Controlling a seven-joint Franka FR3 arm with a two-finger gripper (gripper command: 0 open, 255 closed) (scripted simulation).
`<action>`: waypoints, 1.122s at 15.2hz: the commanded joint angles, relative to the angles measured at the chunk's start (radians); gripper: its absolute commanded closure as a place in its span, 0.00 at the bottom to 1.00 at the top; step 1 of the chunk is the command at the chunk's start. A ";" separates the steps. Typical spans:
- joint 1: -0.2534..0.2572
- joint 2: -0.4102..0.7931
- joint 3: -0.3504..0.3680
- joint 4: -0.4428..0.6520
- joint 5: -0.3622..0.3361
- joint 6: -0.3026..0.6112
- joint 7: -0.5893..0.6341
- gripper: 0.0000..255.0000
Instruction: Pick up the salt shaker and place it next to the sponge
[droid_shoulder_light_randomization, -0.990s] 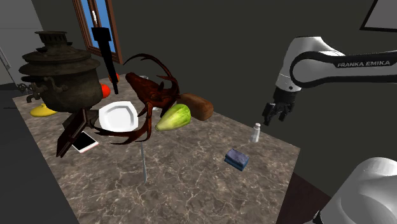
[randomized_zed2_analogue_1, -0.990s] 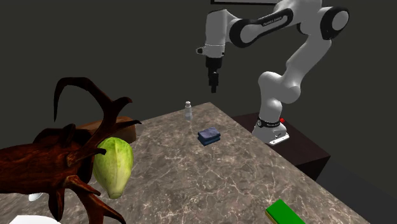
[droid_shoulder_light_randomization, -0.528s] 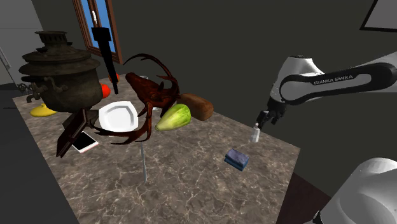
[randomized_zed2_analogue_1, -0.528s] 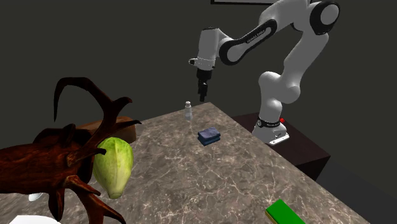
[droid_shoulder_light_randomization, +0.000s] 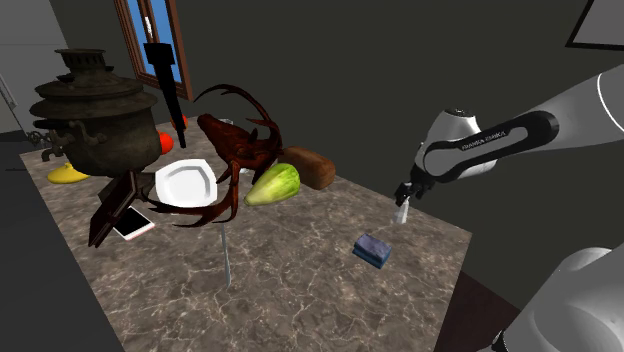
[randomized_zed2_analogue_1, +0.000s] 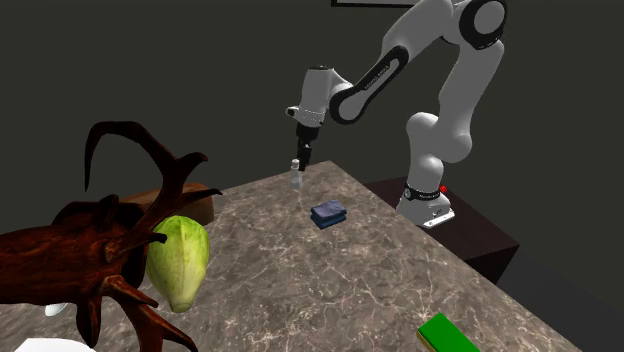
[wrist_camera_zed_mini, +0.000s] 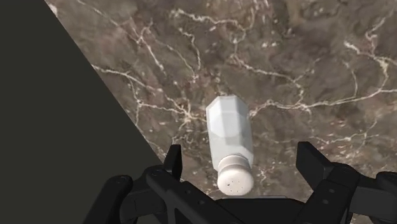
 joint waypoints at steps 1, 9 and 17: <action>0.003 0.031 -0.008 -0.004 0.006 0.037 -0.009 0.00; 0.012 0.085 -0.018 -0.009 0.022 0.096 -0.020 0.00; 0.012 0.085 -0.018 -0.009 0.021 0.096 -0.020 1.00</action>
